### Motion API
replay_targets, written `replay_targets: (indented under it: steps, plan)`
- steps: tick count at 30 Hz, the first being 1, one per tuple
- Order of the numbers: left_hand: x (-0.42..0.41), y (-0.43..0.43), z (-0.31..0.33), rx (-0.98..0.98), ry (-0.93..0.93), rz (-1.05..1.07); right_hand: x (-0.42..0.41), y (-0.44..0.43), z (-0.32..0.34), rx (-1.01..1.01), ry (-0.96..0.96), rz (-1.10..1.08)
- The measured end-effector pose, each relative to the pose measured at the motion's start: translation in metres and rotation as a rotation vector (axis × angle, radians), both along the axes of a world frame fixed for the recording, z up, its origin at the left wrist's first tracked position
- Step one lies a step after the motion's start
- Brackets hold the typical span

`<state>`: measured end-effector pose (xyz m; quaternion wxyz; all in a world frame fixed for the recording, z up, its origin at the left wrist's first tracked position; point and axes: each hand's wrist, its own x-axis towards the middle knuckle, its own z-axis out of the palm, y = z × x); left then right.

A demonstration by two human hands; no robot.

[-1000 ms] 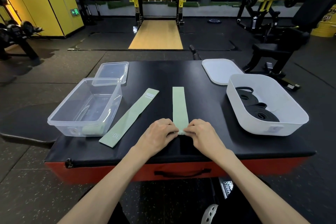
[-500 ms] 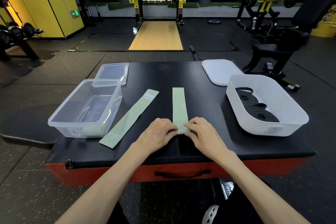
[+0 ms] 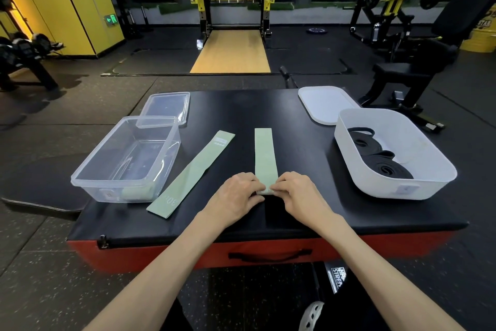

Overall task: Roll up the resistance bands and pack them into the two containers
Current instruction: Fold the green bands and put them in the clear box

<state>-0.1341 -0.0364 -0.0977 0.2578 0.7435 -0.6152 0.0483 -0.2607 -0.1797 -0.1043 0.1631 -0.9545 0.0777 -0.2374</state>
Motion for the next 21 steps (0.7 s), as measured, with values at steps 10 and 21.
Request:
replay_targets:
  steps: [10,21]
  plan:
    - [0.007,-0.008,0.001,0.067,0.058,0.043,-0.006,0.001,0.000,0.018,0.020,-0.021]
    - [0.013,-0.011,0.001,0.115,0.065,0.064,0.003,-0.003,0.002,-0.016,-0.010,-0.014]
